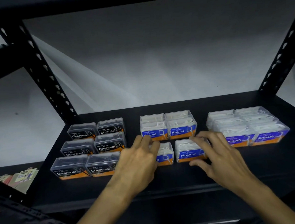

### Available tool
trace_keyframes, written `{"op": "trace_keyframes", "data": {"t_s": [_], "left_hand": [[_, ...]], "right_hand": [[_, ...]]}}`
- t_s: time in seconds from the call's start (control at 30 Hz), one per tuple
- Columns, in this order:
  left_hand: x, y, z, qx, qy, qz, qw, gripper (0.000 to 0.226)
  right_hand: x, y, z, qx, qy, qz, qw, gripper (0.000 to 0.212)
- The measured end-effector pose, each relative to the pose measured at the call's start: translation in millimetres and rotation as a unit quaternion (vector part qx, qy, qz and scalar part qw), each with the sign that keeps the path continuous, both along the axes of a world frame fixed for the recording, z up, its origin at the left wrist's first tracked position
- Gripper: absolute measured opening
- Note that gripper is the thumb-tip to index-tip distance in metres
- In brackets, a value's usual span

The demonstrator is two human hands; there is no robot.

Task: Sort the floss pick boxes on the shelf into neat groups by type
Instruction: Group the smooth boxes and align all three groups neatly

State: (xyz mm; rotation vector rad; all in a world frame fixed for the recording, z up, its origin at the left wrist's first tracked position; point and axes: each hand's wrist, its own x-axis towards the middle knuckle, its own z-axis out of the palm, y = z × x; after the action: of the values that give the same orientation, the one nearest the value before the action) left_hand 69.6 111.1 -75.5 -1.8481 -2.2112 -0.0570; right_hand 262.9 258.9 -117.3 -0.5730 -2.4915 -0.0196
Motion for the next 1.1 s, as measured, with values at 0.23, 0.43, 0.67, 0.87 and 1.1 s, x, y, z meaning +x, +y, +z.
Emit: {"op": "trace_keyframes", "data": {"t_s": [0.23, 0.43, 0.67, 0.87, 1.1], "left_hand": [[7, 13, -17, 0.065, -0.019, 0.066, 0.995, 0.068], [10, 22, -23, 0.092, -0.04, 0.096, 0.99, 0.058], [9, 26, -25, 0.11, -0.054, 0.095, 0.988, 0.051], [9, 29, -24, 0.114, -0.051, 0.096, 0.988, 0.051], [8, 31, -25, 0.112, -0.047, 0.095, 0.988, 0.05]], "right_hand": [[-7, -5, -11, 0.015, 0.038, -0.025, 0.999, 0.058], [-15, 0, -13, 0.022, 0.041, -0.036, 0.998, 0.056], [-27, 5, -14, 0.026, 0.052, -0.04, 0.998, 0.057], [-32, 7, -16, 0.021, 0.05, -0.051, 0.997, 0.056], [-34, 8, -16, 0.019, 0.044, -0.061, 0.997, 0.056]]}}
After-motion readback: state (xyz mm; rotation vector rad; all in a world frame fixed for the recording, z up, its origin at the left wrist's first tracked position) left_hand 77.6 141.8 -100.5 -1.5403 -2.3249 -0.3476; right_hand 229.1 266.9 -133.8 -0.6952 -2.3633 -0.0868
